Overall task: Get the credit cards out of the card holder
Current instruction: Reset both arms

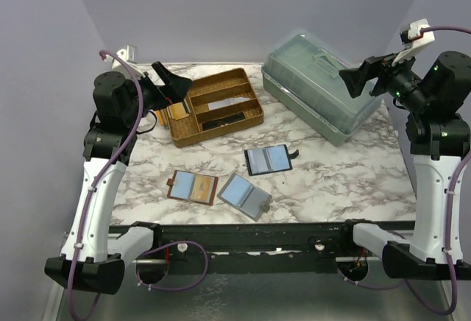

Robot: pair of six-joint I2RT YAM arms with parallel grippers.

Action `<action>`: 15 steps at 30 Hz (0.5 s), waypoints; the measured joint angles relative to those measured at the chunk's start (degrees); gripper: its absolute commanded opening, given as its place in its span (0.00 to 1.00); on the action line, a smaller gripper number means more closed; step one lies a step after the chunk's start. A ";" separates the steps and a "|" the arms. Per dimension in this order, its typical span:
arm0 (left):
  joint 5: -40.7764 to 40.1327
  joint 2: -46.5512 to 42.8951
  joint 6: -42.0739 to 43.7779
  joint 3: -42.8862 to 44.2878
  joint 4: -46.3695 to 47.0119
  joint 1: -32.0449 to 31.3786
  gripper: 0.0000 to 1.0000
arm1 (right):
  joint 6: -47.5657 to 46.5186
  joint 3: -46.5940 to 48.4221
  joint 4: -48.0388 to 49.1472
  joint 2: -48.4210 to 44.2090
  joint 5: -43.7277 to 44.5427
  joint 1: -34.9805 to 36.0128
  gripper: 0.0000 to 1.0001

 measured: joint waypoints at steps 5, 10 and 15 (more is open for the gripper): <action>0.90 -1.75 0.92 2.08 -0.90 0.04 0.99 | 3.78 -0.70 0.11 -0.22 -0.22 -0.66 0.99; 1.01 -2.99 1.57 2.05 -2.25 0.04 0.99 | 8.50 -3.10 0.11 -0.44 0.79 -0.72 0.99; 1.01 -3.37 2.23 2.03 -3.80 0.04 0.99 | 10.05 -4.28 0.17 -1.18 2.19 -0.74 0.99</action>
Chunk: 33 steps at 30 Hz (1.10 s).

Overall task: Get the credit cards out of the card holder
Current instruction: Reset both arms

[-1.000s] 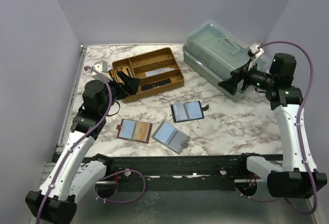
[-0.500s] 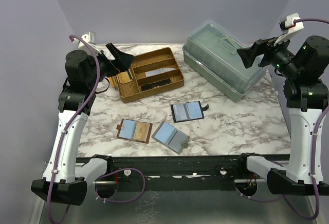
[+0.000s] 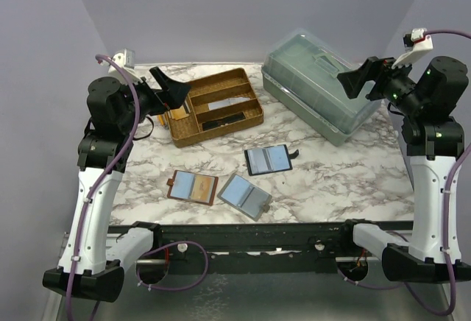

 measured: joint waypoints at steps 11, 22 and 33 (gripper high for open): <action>-0.11 -2.45 0.74 -1.51 -0.04 0.00 0.99 | 0.35 -1.95 0.15 -2.75 0.13 0.00 0.99; -0.48 -5.16 1.03 -3.48 -0.13 0.00 0.99 | 0.37 -3.39 0.31 -2.99 -0.26 -0.04 0.99; -0.50 -5.53 1.16 -4.48 -0.20 0.00 0.99 | 0.35 -3.91 0.48 -3.34 -0.52 -0.74 0.99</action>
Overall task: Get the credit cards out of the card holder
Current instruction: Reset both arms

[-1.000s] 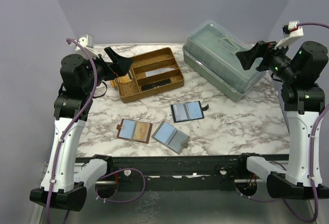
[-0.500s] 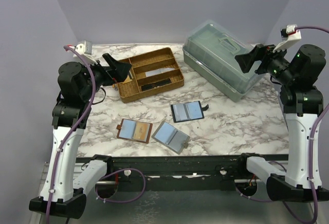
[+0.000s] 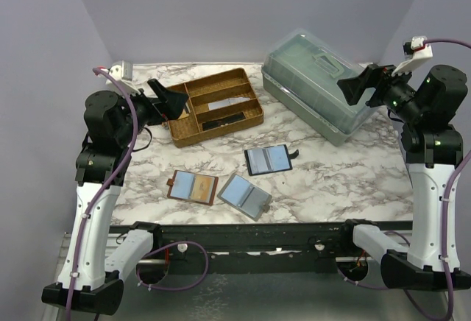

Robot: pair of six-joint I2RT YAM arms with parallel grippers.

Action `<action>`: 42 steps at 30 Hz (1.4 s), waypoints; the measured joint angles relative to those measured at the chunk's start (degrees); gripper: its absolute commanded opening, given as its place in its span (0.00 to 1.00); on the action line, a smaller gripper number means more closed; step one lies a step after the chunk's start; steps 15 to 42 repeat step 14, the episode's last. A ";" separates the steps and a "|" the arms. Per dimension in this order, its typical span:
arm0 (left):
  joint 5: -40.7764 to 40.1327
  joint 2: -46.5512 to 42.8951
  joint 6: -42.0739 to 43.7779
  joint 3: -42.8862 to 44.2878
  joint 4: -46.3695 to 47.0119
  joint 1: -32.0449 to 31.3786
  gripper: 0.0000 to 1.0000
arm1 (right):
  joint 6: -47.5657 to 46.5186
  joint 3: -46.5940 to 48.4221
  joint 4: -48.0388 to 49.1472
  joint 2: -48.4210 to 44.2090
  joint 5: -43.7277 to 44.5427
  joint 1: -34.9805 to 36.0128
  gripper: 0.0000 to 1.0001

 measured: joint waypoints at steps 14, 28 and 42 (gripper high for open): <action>-0.61 -0.26 0.04 -0.24 -0.02 0.00 0.99 | -0.07 -0.44 0.02 -0.13 -0.57 -0.39 0.99; -0.61 -0.26 0.04 -0.24 -0.02 0.00 0.99 | -0.07 -0.44 0.02 -0.13 -0.57 -0.39 0.99; -0.61 -0.26 0.04 -0.24 -0.02 0.00 0.99 | -0.07 -0.44 0.02 -0.13 -0.57 -0.39 0.99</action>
